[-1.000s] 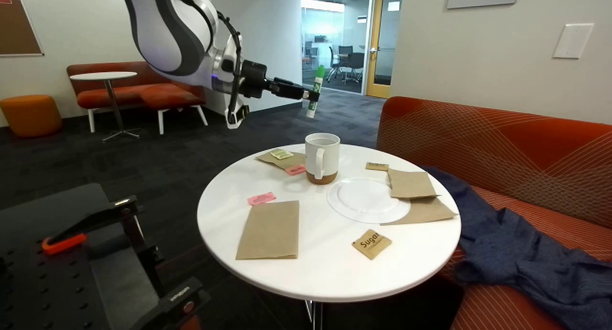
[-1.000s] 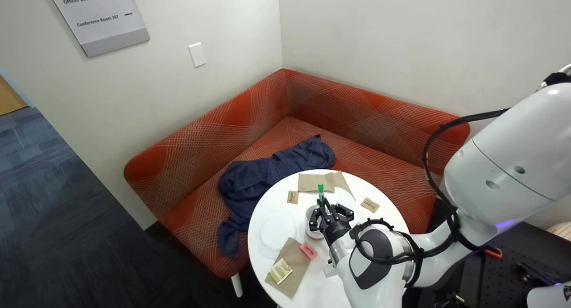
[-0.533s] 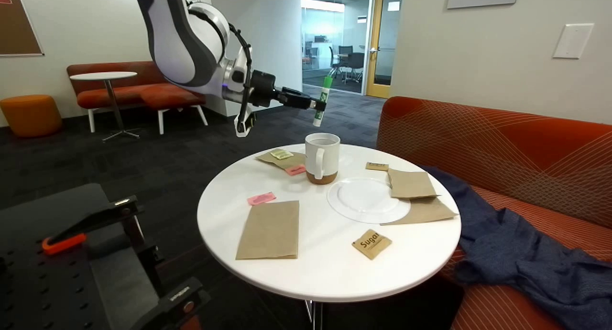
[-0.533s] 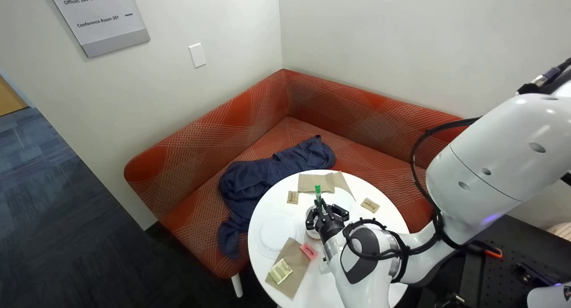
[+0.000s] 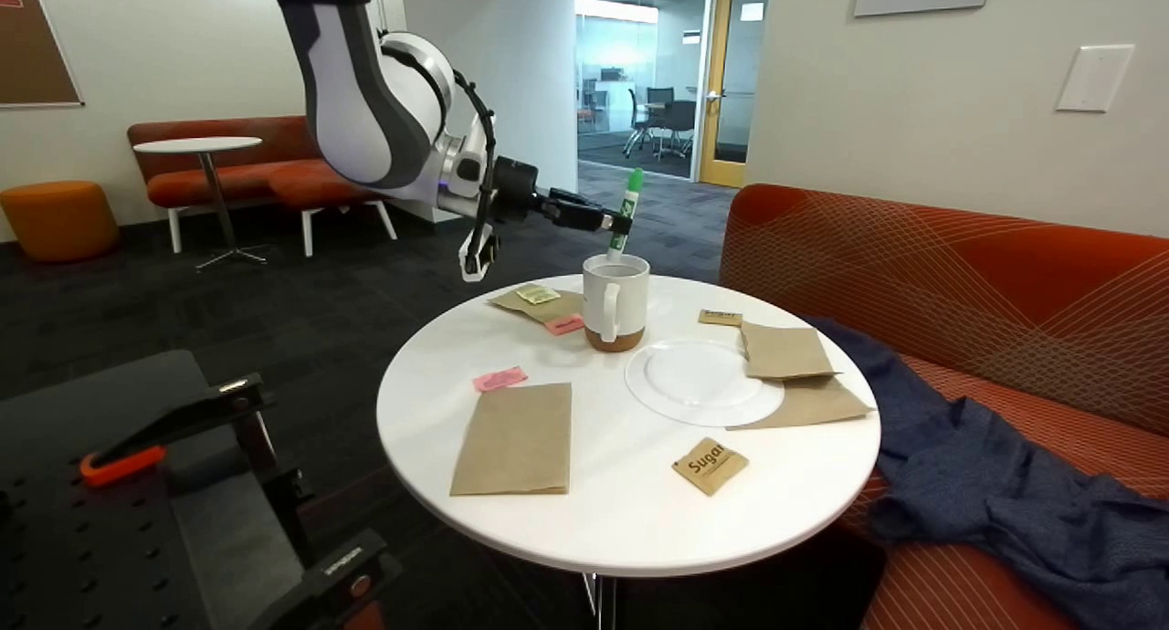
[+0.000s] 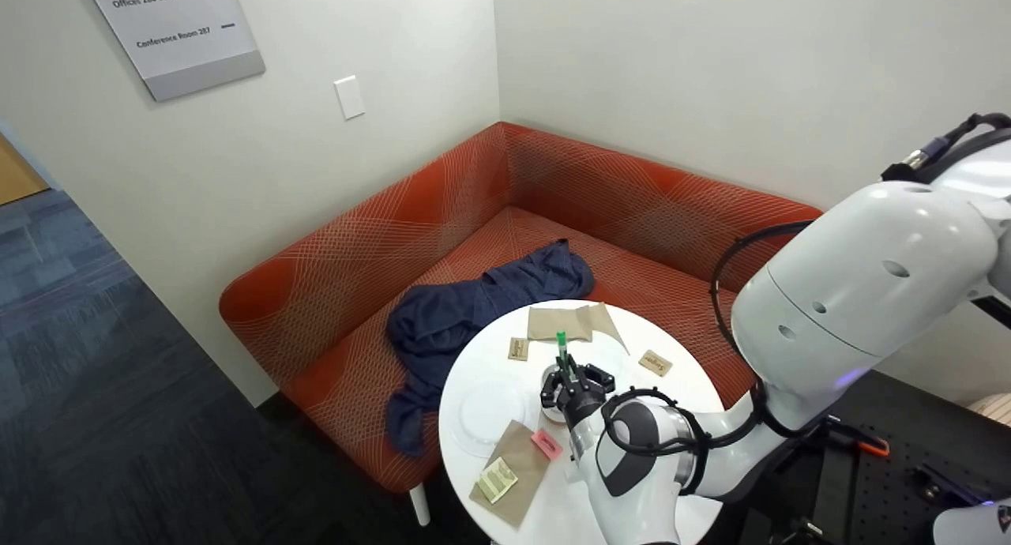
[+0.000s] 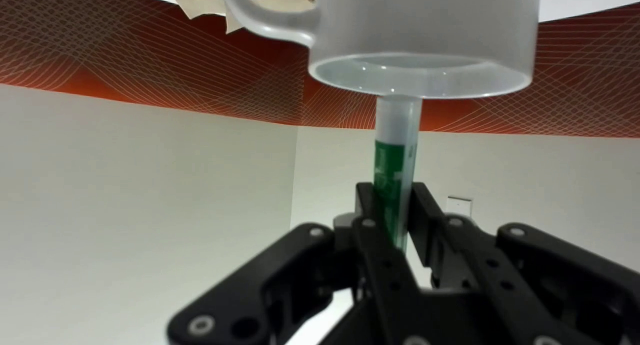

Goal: Put the green marker inside the white mug

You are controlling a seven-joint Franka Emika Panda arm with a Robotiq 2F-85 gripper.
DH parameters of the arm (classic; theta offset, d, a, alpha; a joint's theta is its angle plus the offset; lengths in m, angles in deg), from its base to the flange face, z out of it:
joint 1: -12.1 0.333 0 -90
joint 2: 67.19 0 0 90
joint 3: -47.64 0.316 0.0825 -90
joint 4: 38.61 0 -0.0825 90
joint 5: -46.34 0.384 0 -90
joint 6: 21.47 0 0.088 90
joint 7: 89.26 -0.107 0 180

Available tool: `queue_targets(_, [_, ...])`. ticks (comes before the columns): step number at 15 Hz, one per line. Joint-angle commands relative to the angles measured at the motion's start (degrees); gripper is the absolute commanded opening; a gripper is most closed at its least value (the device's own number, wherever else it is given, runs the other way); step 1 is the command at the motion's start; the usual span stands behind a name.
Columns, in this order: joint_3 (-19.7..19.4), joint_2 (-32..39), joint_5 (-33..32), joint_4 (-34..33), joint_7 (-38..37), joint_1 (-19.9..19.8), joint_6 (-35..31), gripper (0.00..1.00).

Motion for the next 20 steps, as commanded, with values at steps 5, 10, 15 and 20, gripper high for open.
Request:
queue_targets(5, [-0.1,3.7,-1.9,-2.6,0.0,-1.5,-1.7,0.05])
queue_targets(10, [0.0,5.1,-2.9,-2.8,0.2,-1.5,-1.7,0.46])
queue_targets(15, [0.4,4.7,-3.3,-2.0,0.1,-1.5,-1.7,0.83])
queue_targets(20, [1.2,2.3,-2.5,-0.2,0.0,-1.1,-0.8,1.0])
